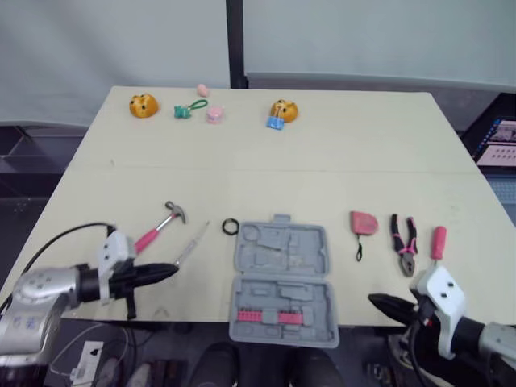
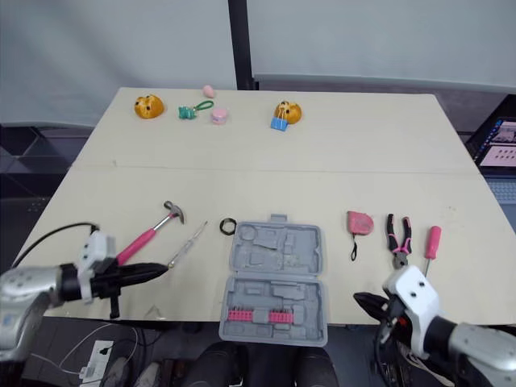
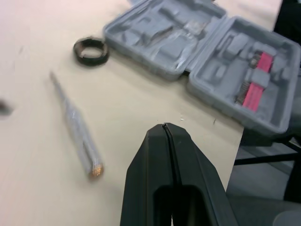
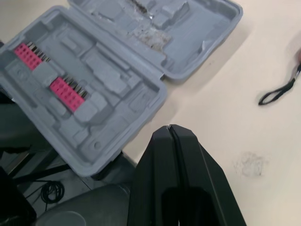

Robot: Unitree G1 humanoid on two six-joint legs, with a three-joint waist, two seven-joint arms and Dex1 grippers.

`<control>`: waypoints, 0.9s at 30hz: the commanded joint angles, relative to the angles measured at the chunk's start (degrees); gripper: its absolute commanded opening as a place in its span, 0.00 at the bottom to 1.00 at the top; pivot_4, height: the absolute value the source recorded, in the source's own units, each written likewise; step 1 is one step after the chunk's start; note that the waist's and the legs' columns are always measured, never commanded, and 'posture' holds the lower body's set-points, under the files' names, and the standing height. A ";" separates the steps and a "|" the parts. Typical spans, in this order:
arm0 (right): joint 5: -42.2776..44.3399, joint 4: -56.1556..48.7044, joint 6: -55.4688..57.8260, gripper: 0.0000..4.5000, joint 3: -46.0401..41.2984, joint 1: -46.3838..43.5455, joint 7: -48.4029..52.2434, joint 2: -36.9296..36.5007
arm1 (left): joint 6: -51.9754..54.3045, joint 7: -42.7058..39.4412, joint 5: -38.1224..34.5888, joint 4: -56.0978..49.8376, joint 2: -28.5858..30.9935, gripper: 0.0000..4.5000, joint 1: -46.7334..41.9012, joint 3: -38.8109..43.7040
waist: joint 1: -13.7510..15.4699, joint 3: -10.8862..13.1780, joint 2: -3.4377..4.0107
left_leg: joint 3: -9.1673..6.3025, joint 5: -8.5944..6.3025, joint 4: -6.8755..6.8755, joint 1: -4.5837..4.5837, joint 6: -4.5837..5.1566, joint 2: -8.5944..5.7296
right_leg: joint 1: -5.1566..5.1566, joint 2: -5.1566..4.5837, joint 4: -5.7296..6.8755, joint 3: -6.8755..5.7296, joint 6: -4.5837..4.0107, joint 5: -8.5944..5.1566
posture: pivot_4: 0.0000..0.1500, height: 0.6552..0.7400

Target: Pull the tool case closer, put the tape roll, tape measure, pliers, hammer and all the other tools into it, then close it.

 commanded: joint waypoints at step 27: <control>-0.01 -0.13 -21.88 0.98 -1.04 -3.76 2.16 4.77 | -1.42 5.85 -4.12 -3.71 0.85 0.98 6.13 1.70 | -0.02 -0.07 0.03 | 0.04 -0.15 0.03 0.01 -0.02 0.05 | -0.04 0.00 -0.01 0.11 -0.06 -0.03 | 1.00 0.15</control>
